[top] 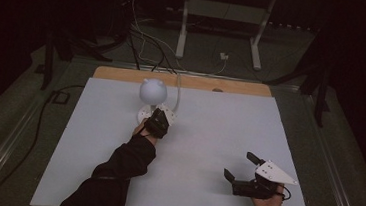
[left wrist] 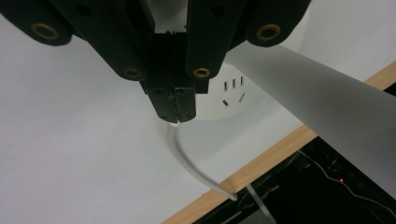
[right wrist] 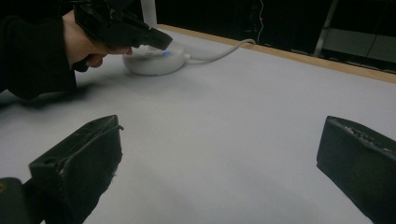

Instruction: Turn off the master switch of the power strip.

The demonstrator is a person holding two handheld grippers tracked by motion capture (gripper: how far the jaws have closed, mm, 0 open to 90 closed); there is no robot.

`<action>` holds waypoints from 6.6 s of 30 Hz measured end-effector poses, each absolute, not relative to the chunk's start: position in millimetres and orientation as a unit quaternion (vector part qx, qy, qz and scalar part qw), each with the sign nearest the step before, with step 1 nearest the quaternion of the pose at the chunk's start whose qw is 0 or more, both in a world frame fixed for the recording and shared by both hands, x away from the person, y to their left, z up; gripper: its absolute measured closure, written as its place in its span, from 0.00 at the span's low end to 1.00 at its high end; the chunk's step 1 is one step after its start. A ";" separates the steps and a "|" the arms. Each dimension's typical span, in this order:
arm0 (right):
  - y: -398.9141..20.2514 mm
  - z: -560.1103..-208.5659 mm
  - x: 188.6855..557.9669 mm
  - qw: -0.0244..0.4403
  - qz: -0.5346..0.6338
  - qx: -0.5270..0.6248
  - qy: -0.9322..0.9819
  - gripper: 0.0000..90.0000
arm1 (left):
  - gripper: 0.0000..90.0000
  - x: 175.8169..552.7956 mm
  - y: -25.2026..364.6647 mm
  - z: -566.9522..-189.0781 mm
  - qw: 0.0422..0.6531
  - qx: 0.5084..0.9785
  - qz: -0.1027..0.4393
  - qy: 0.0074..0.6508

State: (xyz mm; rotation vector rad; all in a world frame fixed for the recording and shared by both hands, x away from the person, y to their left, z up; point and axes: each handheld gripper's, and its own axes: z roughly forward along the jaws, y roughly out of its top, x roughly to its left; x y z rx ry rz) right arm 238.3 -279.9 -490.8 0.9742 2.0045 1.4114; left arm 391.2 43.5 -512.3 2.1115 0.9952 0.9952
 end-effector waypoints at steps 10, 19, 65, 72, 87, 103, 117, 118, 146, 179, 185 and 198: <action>-279.8 -491.0 238.6 0.247 0.519 0.358 0.736 0.00 | 1.00 394.8 43.6 -517.4 0.291 0.796 0.374 0.377; -279.4 -491.3 238.6 0.247 0.517 0.359 0.737 0.00 | 1.00 396.7 46.3 -518.0 0.296 0.793 0.371 0.381; -277.7 -492.0 239.4 0.243 0.516 0.359 0.739 0.00 | 1.00 406.0 45.3 -514.7 0.272 0.815 0.354 0.368; -277.5 -492.4 239.8 0.241 0.514 0.359 0.741 0.00 | 1.00 408.8 41.3 -511.5 0.255 0.827 0.347 0.361; -277.3 -491.9 239.1 0.242 0.516 0.359 0.739 0.00 | 1.00 412.0 39.0 -507.5 0.234 0.843 0.336 0.350; -278.1 -491.8 239.3 0.242 0.516 0.360 0.738 0.00 | 1.00 411.1 36.3 -507.6 0.223 0.845 0.348 0.339; -279.5 -491.1 239.1 0.244 0.518 0.362 0.735 0.00 | 1.00 400.0 32.5 -496.0 0.273 0.830 0.347 0.340; -279.5 -491.1 239.0 0.244 0.518 0.362 0.735 0.00 | 1.00 399.4 32.9 -493.8 0.277 0.830 0.341 0.343; -279.5 -490.4 238.8 0.245 0.519 0.361 0.734 0.00 | 0.15 370.1 42.8 -449.4 0.365 0.866 0.146 0.310; -277.7 -490.3 238.5 0.246 0.517 0.361 0.736 0.00 | 0.00 320.7 117.1 -432.3 0.380 0.876 0.106 0.278; -277.0 -490.8 238.5 0.245 0.515 0.362 0.737 0.00 | 0.00 312.4 137.0 -436.6 0.378 0.872 0.114 0.291; -275.6 -491.6 239.0 0.245 0.513 0.362 0.739 0.00 | 0.00 287.0 179.9 -456.7 0.375 0.859 0.119 0.327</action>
